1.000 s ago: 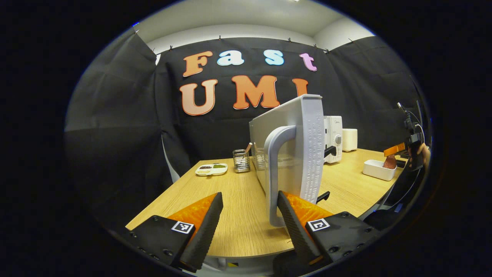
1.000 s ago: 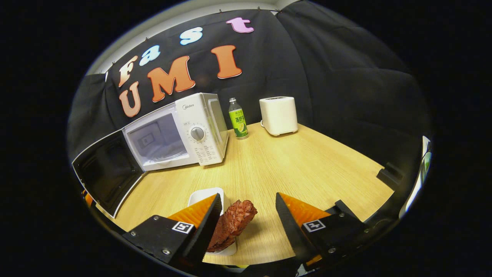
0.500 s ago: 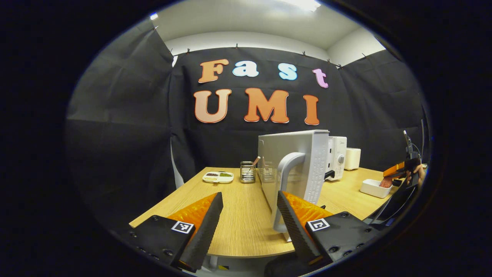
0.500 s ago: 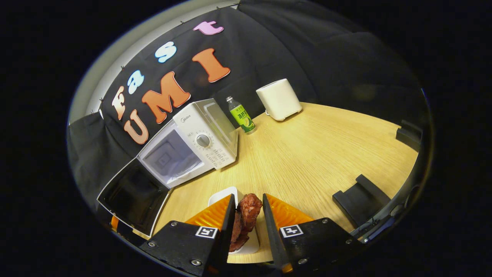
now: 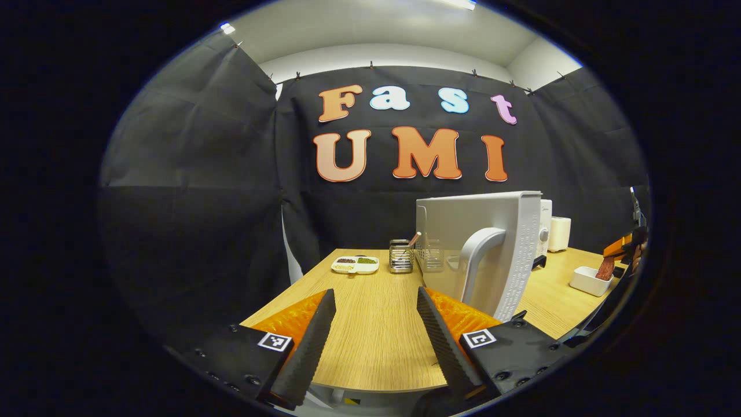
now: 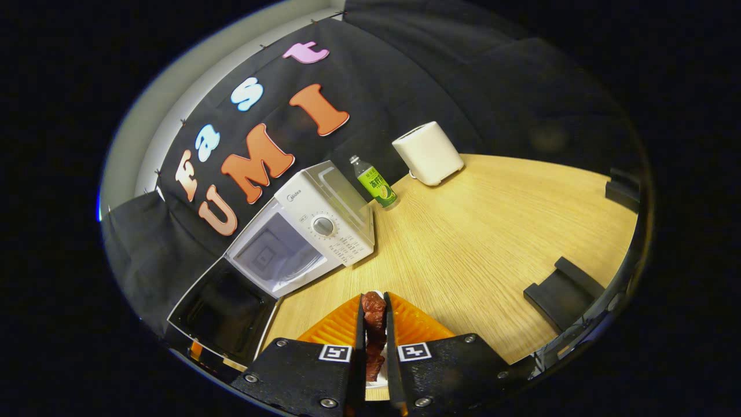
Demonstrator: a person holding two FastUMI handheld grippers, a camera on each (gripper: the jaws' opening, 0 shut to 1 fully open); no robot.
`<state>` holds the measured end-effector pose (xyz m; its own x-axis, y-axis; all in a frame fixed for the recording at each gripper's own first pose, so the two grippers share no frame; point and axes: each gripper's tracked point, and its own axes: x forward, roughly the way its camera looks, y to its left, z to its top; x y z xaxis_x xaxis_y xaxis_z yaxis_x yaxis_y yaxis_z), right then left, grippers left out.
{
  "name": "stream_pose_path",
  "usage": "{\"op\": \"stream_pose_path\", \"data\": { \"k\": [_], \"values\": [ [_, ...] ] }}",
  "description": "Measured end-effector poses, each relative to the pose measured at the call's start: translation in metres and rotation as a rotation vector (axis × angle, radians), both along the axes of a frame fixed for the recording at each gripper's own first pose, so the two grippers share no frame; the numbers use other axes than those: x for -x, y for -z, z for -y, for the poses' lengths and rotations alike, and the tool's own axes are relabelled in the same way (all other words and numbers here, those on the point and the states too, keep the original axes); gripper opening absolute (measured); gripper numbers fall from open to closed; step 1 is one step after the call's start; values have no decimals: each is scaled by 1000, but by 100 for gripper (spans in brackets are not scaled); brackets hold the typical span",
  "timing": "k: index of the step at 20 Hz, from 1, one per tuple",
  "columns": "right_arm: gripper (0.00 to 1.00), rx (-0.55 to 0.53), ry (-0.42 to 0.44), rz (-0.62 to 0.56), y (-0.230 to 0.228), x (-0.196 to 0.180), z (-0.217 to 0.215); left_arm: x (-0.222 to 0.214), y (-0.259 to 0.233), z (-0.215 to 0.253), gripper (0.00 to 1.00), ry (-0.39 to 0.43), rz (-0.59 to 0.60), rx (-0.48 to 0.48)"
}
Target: Open the microwave oven with the left hand, put the food in, and close the microwave oven.
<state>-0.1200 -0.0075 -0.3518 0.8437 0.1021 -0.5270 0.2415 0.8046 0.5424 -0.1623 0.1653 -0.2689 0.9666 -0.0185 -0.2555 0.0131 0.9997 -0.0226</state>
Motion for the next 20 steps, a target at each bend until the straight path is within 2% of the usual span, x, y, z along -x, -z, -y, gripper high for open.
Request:
{"op": "stream_pose_path", "data": {
  "k": [5,8,9,10,12,13,14,20],
  "values": [
    [14,172,4,25,-20,-14,7,-12,6,12,92,22,-4,-46],
    [14,238,-2,44,-37,-23,7,-22,10,12,91,14,-16,-60],
    [14,253,-7,51,-42,-27,4,-25,13,12,84,2,-20,-55],
    [14,263,-12,59,-46,-32,1,-29,18,10,90,-9,-33,-56],
    [14,285,-24,82,-56,-44,-6,-34,25,3,84,-39,-47,-80],
    [14,297,-29,93,-62,-50,-9,-36,27,-1,85,-50,-50,-86],
    [14,307,-30,103,-66,-57,-12,-37,29,-1,93,-54,-55,-86],
    [14,332,-71,188,-91,-104,-52,-44,35,-14,93,-74,-51,-89]
  ]
}}
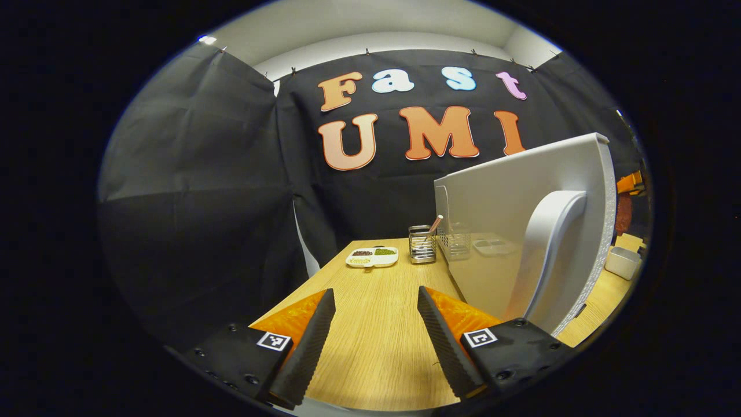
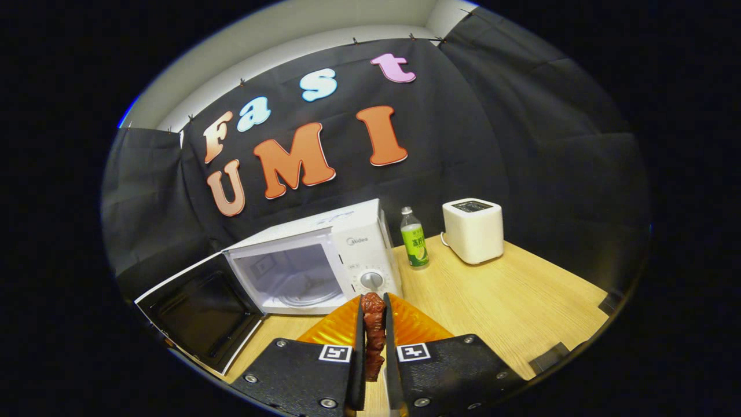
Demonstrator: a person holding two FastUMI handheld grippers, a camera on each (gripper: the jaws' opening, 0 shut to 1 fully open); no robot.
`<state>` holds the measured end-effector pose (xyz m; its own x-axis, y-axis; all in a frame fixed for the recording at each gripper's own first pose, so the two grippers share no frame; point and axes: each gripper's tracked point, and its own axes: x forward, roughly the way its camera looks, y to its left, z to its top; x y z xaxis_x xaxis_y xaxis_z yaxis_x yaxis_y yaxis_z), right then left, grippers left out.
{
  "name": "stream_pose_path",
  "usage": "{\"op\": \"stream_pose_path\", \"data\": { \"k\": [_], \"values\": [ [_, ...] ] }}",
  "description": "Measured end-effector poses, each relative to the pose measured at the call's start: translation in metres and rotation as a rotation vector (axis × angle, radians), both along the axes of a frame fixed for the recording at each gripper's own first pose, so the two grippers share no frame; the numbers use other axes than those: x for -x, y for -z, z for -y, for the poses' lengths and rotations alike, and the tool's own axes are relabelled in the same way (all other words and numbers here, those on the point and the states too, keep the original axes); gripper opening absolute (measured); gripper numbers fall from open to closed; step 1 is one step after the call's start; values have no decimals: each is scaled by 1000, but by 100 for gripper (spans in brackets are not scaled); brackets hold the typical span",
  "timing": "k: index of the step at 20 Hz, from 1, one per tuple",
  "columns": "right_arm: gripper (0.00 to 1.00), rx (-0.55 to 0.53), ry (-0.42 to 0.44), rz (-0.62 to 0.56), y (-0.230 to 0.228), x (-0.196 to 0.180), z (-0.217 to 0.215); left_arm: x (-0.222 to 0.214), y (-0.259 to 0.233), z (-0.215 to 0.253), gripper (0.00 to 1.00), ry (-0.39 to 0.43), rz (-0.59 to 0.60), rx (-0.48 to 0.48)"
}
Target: Open the microwave oven with the left hand, put the food in, and close the microwave oven.
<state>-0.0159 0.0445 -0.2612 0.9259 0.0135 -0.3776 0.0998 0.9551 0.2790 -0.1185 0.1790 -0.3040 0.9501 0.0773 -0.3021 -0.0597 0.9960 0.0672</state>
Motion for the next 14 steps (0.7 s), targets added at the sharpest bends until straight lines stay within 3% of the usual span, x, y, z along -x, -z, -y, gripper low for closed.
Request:
{"op": "stream_pose_path", "data": {
  "k": [6,7,9,10,11,12,14],
  "values": [
    [14,7,-29,84,-14,-53,-48,5,8,-5,93,-37,-2,39],
    [14,2,-28,105,-17,-63,-55,5,9,-8,85,-38,-3,35],
    [14,-19,-19,133,-17,-78,-67,5,11,-15,85,-51,-12,24],
    [14,-31,-12,141,-16,-86,-73,7,10,-19,93,-57,-14,20],
    [14,-42,-5,147,-13,-93,-79,9,10,-22,93,-63,-11,18],
    [14,-53,2,151,-10,-99,-85,10,7,-24,85,-67,-8,22],
    [14,-79,5,144,1,-112,-100,10,6,-29,85,-78,-2,40]
  ]
}}
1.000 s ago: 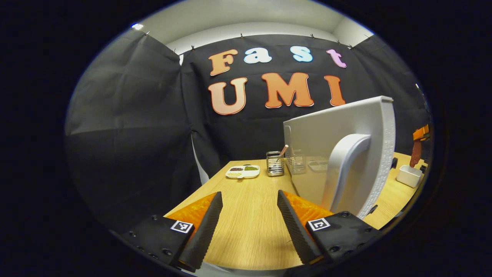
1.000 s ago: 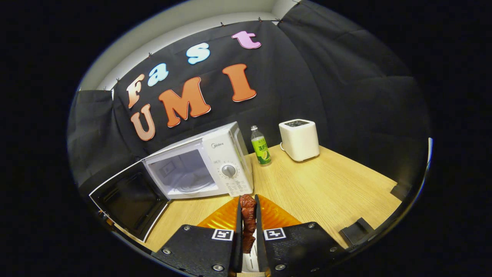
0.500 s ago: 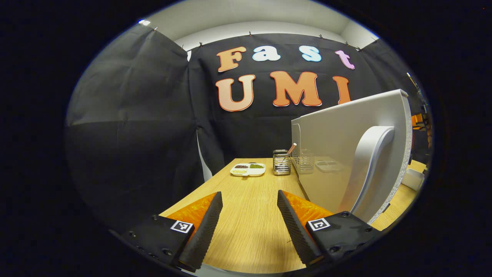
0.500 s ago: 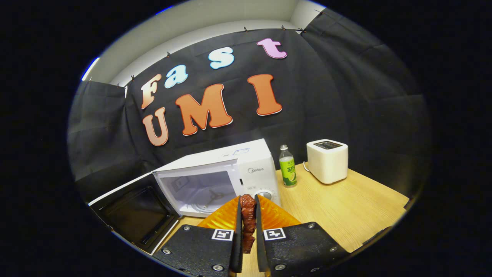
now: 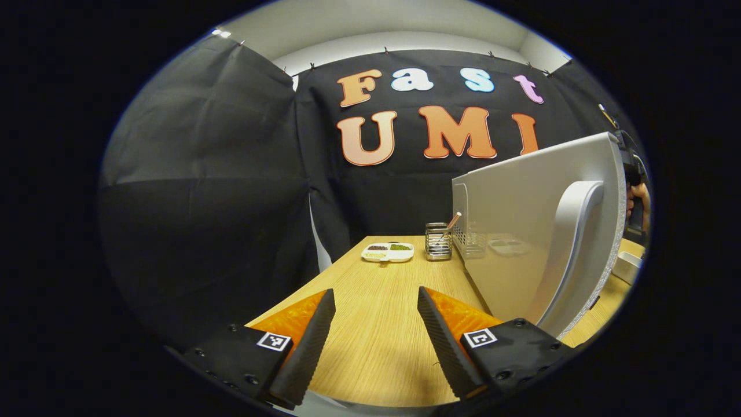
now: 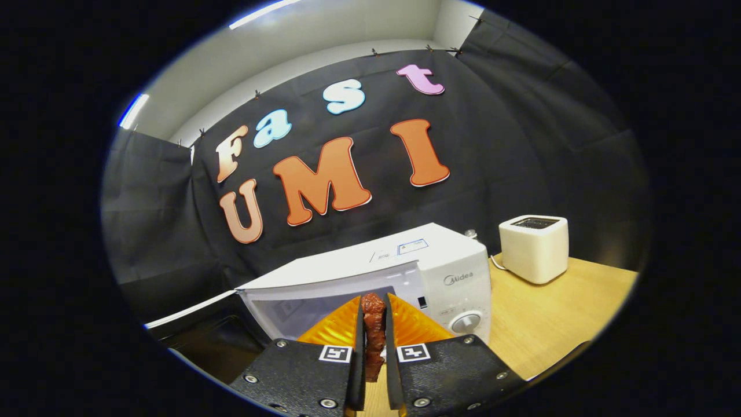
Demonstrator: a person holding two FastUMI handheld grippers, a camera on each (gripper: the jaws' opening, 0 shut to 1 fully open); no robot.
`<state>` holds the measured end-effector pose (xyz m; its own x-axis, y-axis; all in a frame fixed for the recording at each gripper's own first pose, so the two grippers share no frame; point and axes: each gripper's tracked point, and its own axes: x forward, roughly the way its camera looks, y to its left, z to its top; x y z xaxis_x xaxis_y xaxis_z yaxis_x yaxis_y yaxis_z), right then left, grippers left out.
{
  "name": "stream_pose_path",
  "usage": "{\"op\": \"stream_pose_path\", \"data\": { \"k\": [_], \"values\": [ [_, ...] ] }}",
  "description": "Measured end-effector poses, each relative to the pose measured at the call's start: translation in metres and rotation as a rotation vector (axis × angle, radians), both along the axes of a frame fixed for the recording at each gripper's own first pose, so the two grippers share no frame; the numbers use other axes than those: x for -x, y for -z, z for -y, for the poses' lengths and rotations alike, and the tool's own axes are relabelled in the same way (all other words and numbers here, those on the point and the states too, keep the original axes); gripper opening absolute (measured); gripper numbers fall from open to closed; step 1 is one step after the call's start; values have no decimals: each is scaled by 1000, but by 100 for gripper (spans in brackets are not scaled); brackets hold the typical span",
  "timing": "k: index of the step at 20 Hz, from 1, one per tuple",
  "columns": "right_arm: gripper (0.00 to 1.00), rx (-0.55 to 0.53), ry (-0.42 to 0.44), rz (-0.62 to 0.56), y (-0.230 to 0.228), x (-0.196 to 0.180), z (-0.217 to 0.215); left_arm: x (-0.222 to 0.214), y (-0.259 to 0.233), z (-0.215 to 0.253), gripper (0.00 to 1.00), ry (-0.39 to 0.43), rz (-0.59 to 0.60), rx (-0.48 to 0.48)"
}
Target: Open the microwave oven with the left hand, put the food in, and close the microwave oven.
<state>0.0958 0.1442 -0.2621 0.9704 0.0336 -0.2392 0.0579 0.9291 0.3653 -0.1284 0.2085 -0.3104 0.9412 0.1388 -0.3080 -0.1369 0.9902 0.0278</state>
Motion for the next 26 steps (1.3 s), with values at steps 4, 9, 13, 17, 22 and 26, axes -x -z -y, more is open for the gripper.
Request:
{"op": "stream_pose_path", "data": {
  "k": [4,9,13,17,22,26],
  "values": [
    [14,-59,10,-20,21,-16,-25,3,2,-3,93,-1,4,30],
    [14,-154,55,2,40,-46,-47,7,3,-17,93,-31,7,49],
    [14,-203,108,-24,64,-59,-54,14,6,-33,85,-76,12,88],
    [14,-237,159,-2,78,-81,-59,20,7,-46,89,-103,11,89],
    [14,-301,203,-22,107,-97,-66,17,4,-49,86,-105,19,101],
    [15,-258,206,-13,113,-110,-71,16,-7,-46,86,-93,32,73]
  ]
}}
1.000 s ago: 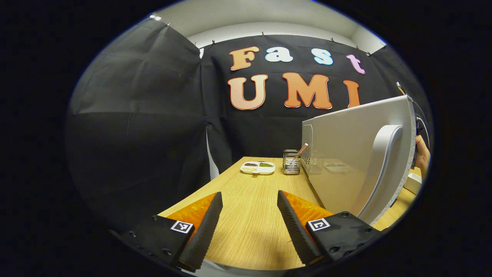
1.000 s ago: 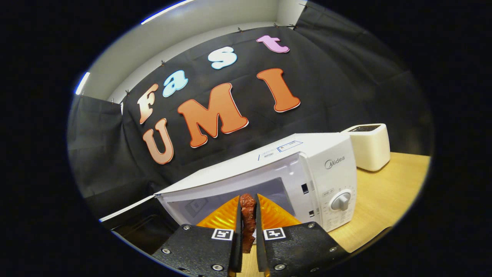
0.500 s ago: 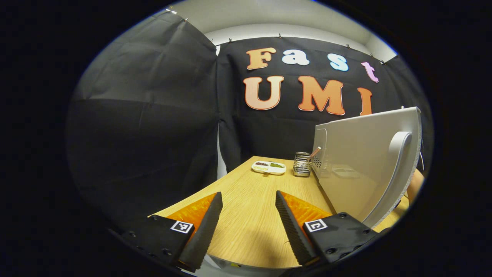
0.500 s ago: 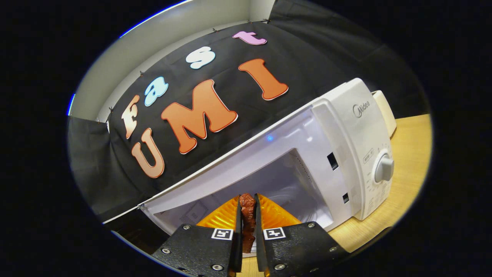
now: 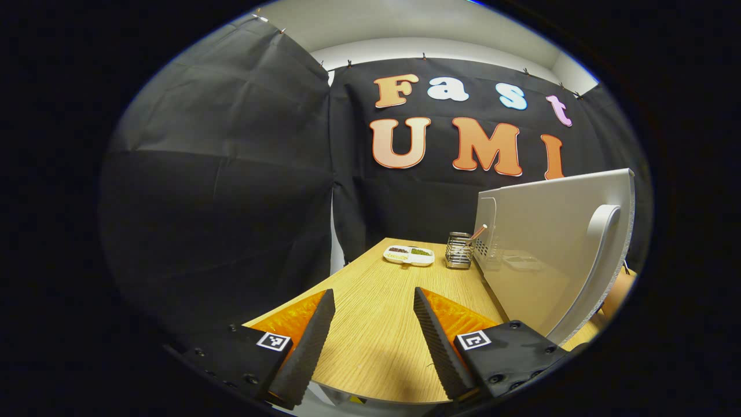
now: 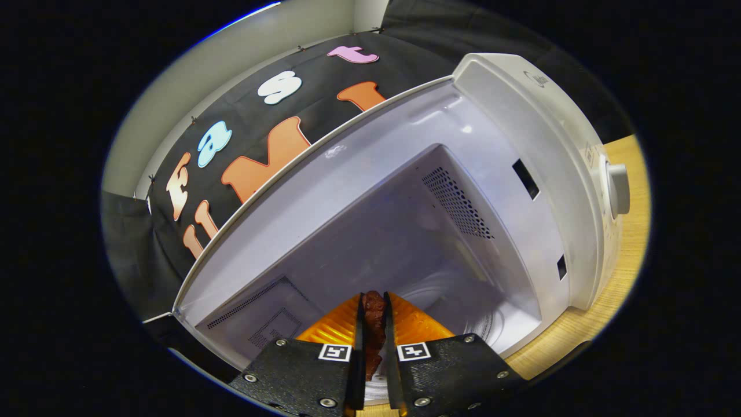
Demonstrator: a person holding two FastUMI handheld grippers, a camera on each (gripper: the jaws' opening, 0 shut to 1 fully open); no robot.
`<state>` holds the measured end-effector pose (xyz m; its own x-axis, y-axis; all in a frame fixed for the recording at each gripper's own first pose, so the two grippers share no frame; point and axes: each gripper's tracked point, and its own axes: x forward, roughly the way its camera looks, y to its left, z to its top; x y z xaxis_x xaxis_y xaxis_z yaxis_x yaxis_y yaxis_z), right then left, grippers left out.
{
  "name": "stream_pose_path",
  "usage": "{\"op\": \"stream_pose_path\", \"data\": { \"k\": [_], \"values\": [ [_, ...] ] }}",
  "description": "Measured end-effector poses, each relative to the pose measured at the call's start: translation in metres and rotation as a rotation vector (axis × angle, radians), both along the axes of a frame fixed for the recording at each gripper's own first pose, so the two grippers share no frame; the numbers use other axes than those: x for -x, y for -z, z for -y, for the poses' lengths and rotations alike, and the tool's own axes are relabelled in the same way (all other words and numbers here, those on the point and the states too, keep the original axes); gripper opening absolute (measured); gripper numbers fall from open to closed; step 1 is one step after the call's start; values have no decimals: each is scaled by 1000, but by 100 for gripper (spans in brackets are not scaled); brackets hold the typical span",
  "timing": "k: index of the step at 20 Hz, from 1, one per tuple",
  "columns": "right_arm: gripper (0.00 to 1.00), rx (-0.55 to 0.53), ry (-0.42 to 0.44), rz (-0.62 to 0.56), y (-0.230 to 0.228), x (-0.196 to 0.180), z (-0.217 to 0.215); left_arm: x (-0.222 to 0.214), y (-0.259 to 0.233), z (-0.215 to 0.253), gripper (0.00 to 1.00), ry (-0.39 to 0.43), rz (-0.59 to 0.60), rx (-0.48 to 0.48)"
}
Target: Open the microwave oven with the left hand, put the food in, and close the microwave oven.
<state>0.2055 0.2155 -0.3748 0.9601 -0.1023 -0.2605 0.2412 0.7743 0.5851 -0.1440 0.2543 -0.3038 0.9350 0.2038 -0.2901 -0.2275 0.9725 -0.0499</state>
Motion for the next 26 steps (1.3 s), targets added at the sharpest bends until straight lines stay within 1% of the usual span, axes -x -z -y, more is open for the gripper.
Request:
{"op": "stream_pose_path", "data": {
  "k": [3,4,5,6,10,11,12,13,14,17,18,20,22,23,24,26],
  "values": [
    [18,62,26,-15,8,-6,5,2,-7,3,85,8,14,-8],
    [19,90,30,-22,9,-6,8,4,-11,4,89,10,18,-14],
    [22,125,34,-30,12,-6,9,4,-13,4,89,12,21,-19],
    [23,162,35,-36,14,-5,13,3,-15,5,85,12,22,-20],
    [29,244,32,-69,18,-2,24,8,-19,8,85,14,22,-23],
    [32,281,33,-91,22,-2,27,8,-19,9,86,15,20,-24],
    [35,323,35,-123,28,0,33,8,-21,11,89,18,21,-24],
    [42,327,16,-136,31,3,33,8,-22,12,89,20,24,-21],
    [43,317,-12,-139,32,4,30,8,-23,14,89,19,25,-18],
    [46,325,-39,-158,31,10,31,8,-21,19,86,31,11,-19],
    [46,342,-68,-161,30,14,29,8,-23,24,85,42,12,-18],
    [50,381,-118,-171,27,27,24,3,-22,30,85,62,6,-15],
    [54,385,-188,-178,21,42,14,-1,-19,39,85,84,-7,-9],
    [59,387,-216,-169,15,50,10,-2,-17,44,85,97,-12,-9],
    [60,399,-233,-156,6,58,9,-3,-15,49,89,107,-17,-13],
    [64,430,-256,-105,-17,69,10,-7,-11,61,89,128,-35,-30]
  ]
}}
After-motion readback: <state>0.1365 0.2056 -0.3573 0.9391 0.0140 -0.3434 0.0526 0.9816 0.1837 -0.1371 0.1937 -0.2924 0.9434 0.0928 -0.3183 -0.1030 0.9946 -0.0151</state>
